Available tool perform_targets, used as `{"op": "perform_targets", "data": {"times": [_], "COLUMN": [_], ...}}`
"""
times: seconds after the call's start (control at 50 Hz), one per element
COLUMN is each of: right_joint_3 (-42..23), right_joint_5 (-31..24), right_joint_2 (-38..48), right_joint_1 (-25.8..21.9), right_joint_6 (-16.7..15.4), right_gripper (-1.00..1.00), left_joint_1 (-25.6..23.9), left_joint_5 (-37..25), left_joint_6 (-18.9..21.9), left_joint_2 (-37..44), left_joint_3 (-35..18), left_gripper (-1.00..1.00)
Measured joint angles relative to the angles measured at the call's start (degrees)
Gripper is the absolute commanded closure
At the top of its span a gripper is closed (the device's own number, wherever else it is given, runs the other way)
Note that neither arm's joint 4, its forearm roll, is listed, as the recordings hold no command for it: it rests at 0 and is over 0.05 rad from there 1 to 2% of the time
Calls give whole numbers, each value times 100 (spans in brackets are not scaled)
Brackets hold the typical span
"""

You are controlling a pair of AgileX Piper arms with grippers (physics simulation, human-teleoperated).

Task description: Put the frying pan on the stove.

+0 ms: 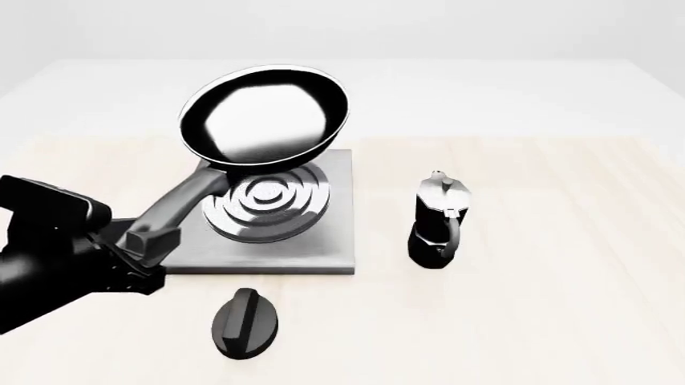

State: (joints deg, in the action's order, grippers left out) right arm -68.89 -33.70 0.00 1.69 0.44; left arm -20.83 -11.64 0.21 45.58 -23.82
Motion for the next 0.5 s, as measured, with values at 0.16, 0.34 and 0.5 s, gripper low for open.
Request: {"op": "perform_targets", "data": {"times": [0.16, 0.34, 0.5], "right_joint_3": [-1, -13, -41], "right_joint_5": [-3, -19, -48], "right_joint_2": [0, 0, 0], "right_joint_1": [-2, -13, -20], "right_joint_6": [-5, -17, -25], "right_gripper": [-100, -100, -100], "left_joint_1": [109, 160, 177], "left_joint_5": [-48, -57, -2], "left_joint_6": [-43, -112, -169], "left_joint_2": [-75, -136, -148], "left_joint_3": [141, 297, 406], "left_gripper": [100, 100, 100]}}
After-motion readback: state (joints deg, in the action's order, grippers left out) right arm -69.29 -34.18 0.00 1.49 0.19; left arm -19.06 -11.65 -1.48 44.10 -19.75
